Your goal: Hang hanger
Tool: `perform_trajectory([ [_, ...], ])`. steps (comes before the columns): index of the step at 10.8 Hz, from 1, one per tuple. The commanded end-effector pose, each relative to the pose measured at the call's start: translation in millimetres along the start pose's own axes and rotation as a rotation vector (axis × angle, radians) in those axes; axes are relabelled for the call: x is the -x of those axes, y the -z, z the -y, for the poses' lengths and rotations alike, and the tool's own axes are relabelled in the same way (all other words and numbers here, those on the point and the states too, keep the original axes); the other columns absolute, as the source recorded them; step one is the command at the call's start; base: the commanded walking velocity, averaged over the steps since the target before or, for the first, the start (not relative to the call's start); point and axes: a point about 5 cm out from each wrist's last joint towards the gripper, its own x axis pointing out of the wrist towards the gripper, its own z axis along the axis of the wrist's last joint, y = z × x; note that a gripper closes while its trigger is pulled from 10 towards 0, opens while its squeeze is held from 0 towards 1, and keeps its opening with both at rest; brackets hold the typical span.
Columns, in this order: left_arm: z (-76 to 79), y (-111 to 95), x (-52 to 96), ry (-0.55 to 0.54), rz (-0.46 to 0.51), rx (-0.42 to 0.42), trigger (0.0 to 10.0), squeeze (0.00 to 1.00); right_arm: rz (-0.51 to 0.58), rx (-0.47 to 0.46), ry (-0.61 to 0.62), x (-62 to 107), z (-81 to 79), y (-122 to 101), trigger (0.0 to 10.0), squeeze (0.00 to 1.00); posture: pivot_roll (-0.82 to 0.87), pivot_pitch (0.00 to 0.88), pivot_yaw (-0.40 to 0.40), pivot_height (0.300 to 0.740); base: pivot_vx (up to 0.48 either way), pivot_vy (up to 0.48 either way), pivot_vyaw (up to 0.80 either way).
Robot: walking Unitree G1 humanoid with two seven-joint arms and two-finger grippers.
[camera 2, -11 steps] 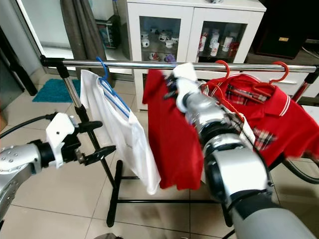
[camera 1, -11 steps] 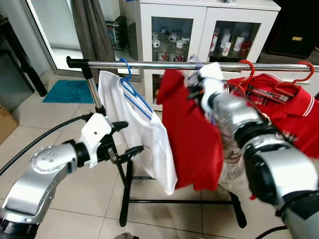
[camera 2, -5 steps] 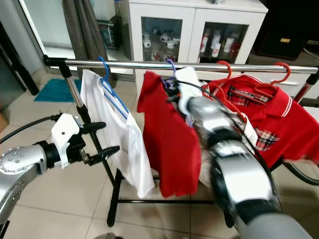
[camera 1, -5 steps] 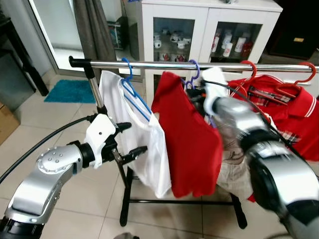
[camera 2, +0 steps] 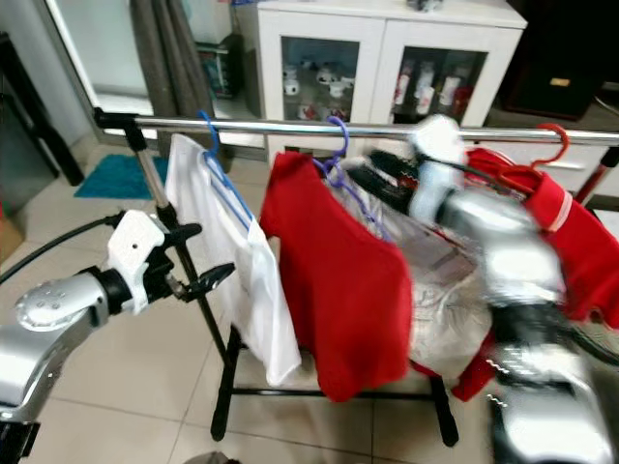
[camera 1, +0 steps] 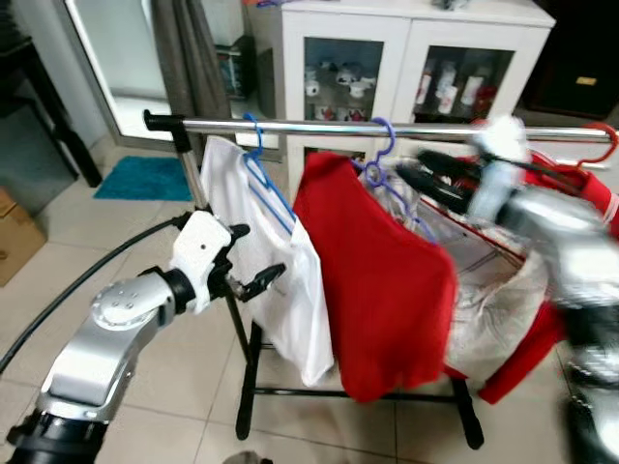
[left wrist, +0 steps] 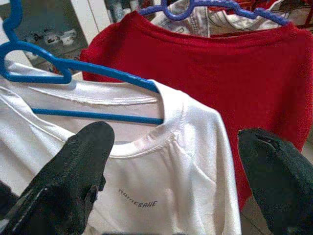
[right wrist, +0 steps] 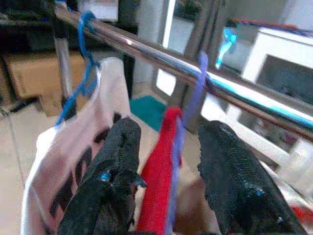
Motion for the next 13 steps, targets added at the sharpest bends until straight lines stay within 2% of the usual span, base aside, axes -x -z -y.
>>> perform_trajectory([
  [1, 1.2, -3.9, -2.1, 0.007, 0.012, -0.019, 10.0, 0.00, -0.020, 0.033, 0.023, 8.6, 5.3, -3.1, 10.0, 1.00, -0.06, 0.000, 0.046, 0.740, 0.000, 0.000, 0.00],
  [3, 0.9, -3.1, -2.3, 0.002, 0.016, -0.031, 10.0, 0.00, -0.118, 0.089, 0.144, 33.5, 17.7, 3.1, 10.0, 1.00, -0.07, 0.000, 0.034, 0.740, 0.000, 0.000, 0.00],
  [4, 2.5, -3.1, -3.3, 0.003, 0.022, -0.033, 10.0, 0.00, -0.205, 0.143, 0.286, 38.3, 30.8, 12.3, 10.0, 1.00, -0.07, 0.000, 0.024, 0.740, 0.000, 0.000, 0.00],
  [6, 10.0, -7.4, -6.5, 0.049, 0.053, -0.015, 10.0, 0.00, -0.219, 0.111, 0.341, 30.3, 37.1, 21.5, 10.0, 1.00, -0.07, 0.000, 0.023, 0.740, 0.000, 0.000, 0.00],
  [7, 19.6, -13.4, -8.6, 0.159, 0.081, 0.007, 10.0, 0.00, -0.271, 0.133, 0.378, 23.0, 44.6, 30.0, 10.0, 1.00, -0.06, 0.000, 0.017, 0.740, 0.000, 0.000, 0.00],
  [8, 22.3, -17.6, -9.9, 0.203, 0.096, 0.012, 10.0, 0.00, -0.289, 0.142, 0.389, 19.6, 47.7, 32.2, 10.0, 1.00, -0.06, 0.000, 0.017, 0.740, 0.000, 0.000, 0.00],
  [9, 22.9, -22.6, -13.1, 0.237, 0.110, 0.006, 10.0, 0.00, -0.282, 0.111, 0.401, 11.8, 51.0, 34.1, 10.0, 1.00, -0.06, 0.000, 0.017, 0.740, 0.000, 0.000, 0.00],
  [10, 22.6, -24.4, -16.3, 0.254, 0.113, 0.000, 10.0, 0.00, -0.316, 0.107, 0.433, 4.8, 54.1, 38.8, 10.0, 0.62, -0.07, 0.000, 0.022, 0.740, 0.000, 0.000, 0.00],
  [11, 22.6, -25.4, -18.0, 0.264, 0.117, -0.003, 10.0, 0.00, -0.336, 0.086, 0.452, 0.5, 55.2, 42.4, 10.0, 0.00, -0.07, 0.000, 0.022, 0.740, 0.000, 0.000, 0.00],
  [12, 23.0, -26.7, -19.1, 0.281, 0.120, -0.001, 10.0, 0.00, -0.341, 0.051, 0.454, -3.8, 55.0, 45.7, 10.0, 0.00, -0.07, 0.000, 0.022, 0.740, 0.000, 0.000, 0.00],
  [13, 22.6, -27.1, -19.6, 0.288, 0.119, -0.004, 10.0, 0.00, -0.356, 0.009, 0.436, -6.0, 52.9, 51.3, 8.8, 0.00, -0.07, 0.000, 0.022, 0.740, 0.000, 0.000, 0.00],
])
